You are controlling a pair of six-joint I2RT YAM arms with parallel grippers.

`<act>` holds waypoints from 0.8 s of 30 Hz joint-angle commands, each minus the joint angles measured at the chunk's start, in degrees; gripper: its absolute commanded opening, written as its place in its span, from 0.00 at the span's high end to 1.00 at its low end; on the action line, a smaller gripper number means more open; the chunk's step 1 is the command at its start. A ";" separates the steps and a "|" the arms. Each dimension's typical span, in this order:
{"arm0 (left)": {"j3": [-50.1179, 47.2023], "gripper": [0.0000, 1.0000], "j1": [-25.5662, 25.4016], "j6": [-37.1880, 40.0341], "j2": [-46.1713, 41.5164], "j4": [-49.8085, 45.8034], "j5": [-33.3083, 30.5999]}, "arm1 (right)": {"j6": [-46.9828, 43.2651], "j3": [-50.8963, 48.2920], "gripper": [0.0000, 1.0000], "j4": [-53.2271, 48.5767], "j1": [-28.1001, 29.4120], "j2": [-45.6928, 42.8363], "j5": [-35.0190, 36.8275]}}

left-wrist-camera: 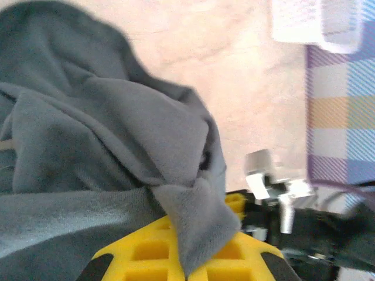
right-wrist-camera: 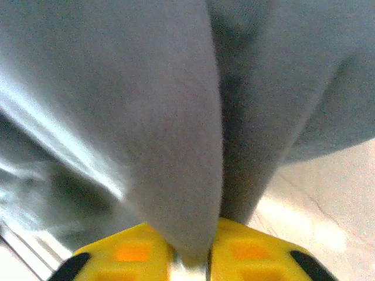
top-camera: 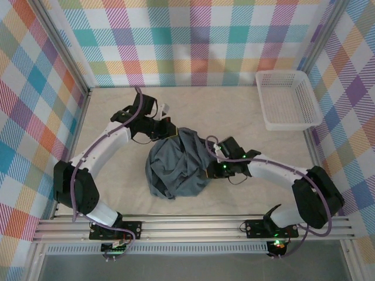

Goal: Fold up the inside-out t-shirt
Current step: Turn the T-shirt inside out at the center of the table.

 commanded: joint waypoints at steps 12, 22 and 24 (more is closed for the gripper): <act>4.67 1.00 -4.32 2.95 -2.11 -2.30 7.41 | -29.03 17.00 0.17 19.18 1.96 4.48 -6.66; 9.06 0.91 -3.78 13.40 -0.09 -18.57 -31.53 | -10.45 18.73 1.00 21.39 1.10 3.49 -21.57; 4.05 0.93 -1.70 14.88 1.75 -13.25 -37.12 | 0.52 14.53 1.00 31.70 0.91 -0.10 -26.18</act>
